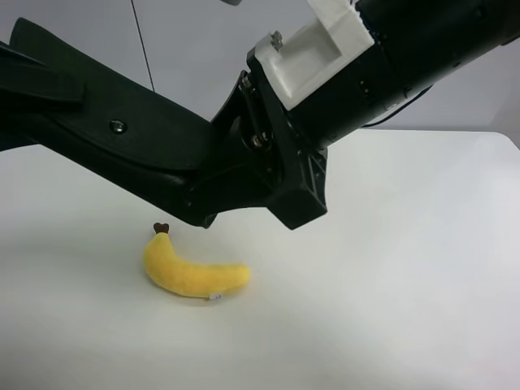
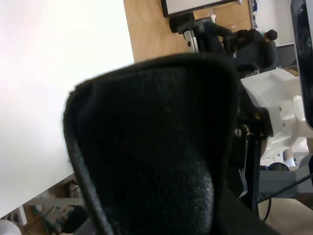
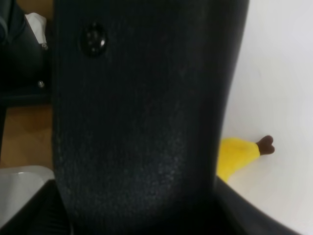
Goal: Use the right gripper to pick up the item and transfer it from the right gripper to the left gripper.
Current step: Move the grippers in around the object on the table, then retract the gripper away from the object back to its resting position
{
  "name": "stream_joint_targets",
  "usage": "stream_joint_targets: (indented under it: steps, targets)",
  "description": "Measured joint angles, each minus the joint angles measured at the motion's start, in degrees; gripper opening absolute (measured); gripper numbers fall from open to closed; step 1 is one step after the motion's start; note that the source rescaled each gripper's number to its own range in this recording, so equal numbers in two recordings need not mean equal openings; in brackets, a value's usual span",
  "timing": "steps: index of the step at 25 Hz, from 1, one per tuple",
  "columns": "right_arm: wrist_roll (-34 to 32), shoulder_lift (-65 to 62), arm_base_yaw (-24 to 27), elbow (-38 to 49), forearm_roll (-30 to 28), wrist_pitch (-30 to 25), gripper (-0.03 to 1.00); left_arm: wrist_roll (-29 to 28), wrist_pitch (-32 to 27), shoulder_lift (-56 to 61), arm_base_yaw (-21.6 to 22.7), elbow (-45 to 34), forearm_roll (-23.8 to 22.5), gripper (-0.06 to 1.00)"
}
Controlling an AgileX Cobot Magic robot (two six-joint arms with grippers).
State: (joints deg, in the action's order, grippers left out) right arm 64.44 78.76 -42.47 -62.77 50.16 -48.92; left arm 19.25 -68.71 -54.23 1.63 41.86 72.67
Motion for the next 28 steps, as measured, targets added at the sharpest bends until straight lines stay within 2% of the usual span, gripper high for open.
stream_joint_targets:
  steps: [3, 5, 7, 9, 11, 12, 14, 18, 21, 25, 28]
  targets:
    - [0.0, 0.0, 0.0, 0.0, 0.1, 0.1, 0.0, 0.0, 0.0, 0.0, 0.0, 0.0, -0.3, 0.04]
    - [0.0, 0.0, 0.0, 0.0, 0.1, 0.2, 0.05, 0.0, 0.0, 0.0, 0.0, 0.2, -1.2, 0.04]
    - [0.0, 0.1, 0.0, 0.0, -0.2, 1.2, 0.13, 0.0, -0.1, 0.0, 0.0, 0.4, -6.1, 0.03]
    - [-0.8, 0.0, 0.0, 0.0, -1.8, 2.3, 0.32, 0.0, -0.3, 0.0, 0.0, 0.4, -10.5, 0.02]
    - [-3.9, 0.0, 0.0, 0.0, -5.4, 3.0, 0.67, 0.0, -0.4, 0.0, 0.0, 0.4, -11.5, 0.02]
    - [-6.4, 0.0, 0.0, 0.0, -7.7, 3.0, 0.8, 0.0, -0.4, 0.0, 0.0, 0.4, -11.8, 0.02]
    - [-12.4, 0.0, 0.0, 0.0, -14.3, 2.5, 0.92, 0.0, -0.3, 0.0, 0.0, 0.4, -12.1, 0.02]
    - [-25.6, -1.0, 0.0, 0.0, -27.3, -2.9, 0.99, 0.0, -0.3, 0.0, 0.0, 0.4, -12.2, 0.01]
    - [-34.7, -4.2, 0.0, 0.0, -33.5, -10.4, 0.99, 0.5, -0.3, 0.0, 0.0, 0.4, -12.2, 0.01]
    - [-42.9, -10.2, 0.0, 0.0, -37.6, -18.6, 0.99, 0.8, 0.0, 0.0, 0.0, 0.4, -12.2, 0.01]
    - [-48.3, -16.3, 0.0, 0.1, -37.9, -20.2, 0.99, 0.9, 0.0, 0.0, 0.0, 0.4, -12.2, 0.01]
